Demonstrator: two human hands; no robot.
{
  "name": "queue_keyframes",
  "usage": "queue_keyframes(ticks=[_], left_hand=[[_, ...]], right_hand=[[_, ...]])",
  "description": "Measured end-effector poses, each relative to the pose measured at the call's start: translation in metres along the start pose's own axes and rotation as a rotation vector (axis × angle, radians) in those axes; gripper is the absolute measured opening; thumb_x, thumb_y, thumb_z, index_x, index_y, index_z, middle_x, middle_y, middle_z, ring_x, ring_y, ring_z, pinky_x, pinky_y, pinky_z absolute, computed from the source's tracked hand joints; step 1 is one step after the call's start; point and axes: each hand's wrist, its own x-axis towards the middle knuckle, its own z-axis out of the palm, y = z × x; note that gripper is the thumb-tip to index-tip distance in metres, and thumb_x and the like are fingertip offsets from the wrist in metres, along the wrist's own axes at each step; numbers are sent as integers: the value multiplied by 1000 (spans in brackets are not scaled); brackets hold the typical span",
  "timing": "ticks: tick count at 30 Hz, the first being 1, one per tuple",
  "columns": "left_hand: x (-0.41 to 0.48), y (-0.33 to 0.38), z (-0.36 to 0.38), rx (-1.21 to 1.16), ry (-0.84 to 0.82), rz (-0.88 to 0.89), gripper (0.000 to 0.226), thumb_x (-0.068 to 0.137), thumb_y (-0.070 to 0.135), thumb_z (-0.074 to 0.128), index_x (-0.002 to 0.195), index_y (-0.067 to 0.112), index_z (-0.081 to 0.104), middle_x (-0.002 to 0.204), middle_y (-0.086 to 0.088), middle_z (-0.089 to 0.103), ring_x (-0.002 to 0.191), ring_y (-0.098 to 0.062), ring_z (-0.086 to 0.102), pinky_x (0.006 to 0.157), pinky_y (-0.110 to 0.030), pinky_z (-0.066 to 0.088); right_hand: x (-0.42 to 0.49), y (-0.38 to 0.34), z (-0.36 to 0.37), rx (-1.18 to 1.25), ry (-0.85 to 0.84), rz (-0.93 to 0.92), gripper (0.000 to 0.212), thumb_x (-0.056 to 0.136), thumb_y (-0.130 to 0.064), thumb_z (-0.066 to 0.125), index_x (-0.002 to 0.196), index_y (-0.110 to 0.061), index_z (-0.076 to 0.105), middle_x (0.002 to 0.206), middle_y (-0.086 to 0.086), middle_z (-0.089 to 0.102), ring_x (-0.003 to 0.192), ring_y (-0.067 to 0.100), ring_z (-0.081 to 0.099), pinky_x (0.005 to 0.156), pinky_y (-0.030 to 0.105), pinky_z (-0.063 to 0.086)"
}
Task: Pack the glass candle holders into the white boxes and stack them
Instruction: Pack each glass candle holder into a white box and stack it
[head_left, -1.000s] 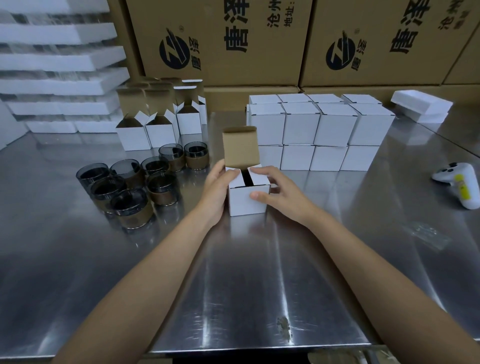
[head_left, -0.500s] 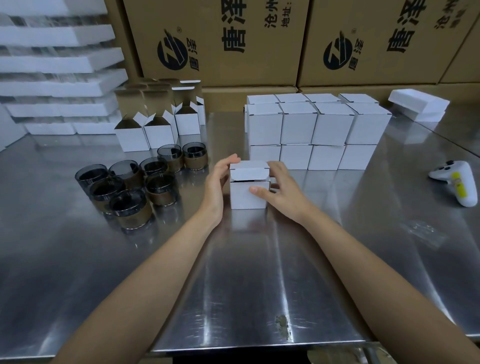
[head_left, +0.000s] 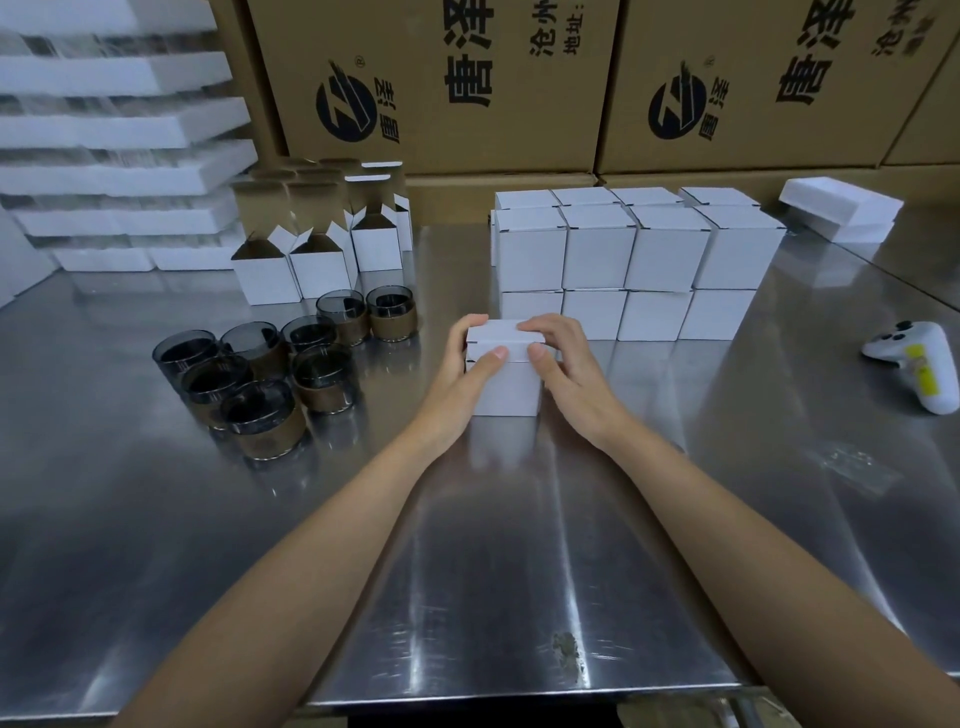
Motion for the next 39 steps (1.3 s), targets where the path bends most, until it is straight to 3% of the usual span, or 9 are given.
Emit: queue_keyframes(ticks=[8,12,17,19,22,27,31,34,39], left_hand=[[-1,-2,0,87,-20,46,35,99,15,53,131,15,38,119,5,48,105,-3,50,90,-14,41],[-1,-2,-3,82,-42,14,34,99,11,52,130,16,39,116,11,49,96,13,52,84,-7,40],[3,-1,-6,44,-10,-70,22,101,18,46,123,21,45,118,6,51,103,-6,50,90,-20,41],[4,0,-5,23,-13,-88,27,96,13,49,123,18,45,119,3,51,102,-5,50,83,-11,41],[5,4,-3,-41,1,-140,43,77,24,52,120,21,47,112,5,54,97,-5,52,76,-13,42],[5,6,3,-67,30,-158,48,69,25,48,117,26,47,111,5,53,100,-9,50,81,-21,40],[5,7,4,-70,26,-152,50,69,24,46,119,24,46,116,2,52,103,-9,49,84,-20,39],[5,8,4,-48,17,-148,52,69,25,44,121,23,46,118,3,51,100,-5,49,75,-10,40],[9,6,3,87,136,-93,47,68,26,42,114,20,52,125,-3,47,112,-10,44,84,-13,35]], right_hand=[[1,1,-2,16,7,18,20,97,-36,42,114,-37,51,122,-11,45,110,-9,47,88,8,39],[1,-3,-2,71,-5,56,20,93,-29,43,110,-30,52,120,-12,44,110,-6,49,88,6,37],[1,-8,2,172,-1,141,21,85,-24,43,102,-29,54,119,-8,44,110,-7,45,91,6,33],[2,-7,4,200,-27,169,22,80,-22,43,97,-28,55,116,-13,43,117,-3,41,94,7,31],[4,-8,7,320,-24,277,22,71,-22,44,87,-30,57,123,-10,42,121,-2,40,103,20,31],[2,-14,10,450,-37,355,17,74,-27,46,78,-35,60,139,18,42,127,29,44,113,47,28],[4,-14,9,415,-29,358,17,73,-24,47,78,-35,59,130,12,46,122,26,46,107,41,32],[6,-17,10,418,17,359,15,70,-20,48,80,-27,58,123,5,47,116,22,47,99,35,33],[-2,-13,13,377,58,275,22,97,-6,50,112,-21,54,124,-1,56,119,9,50,99,24,40]])
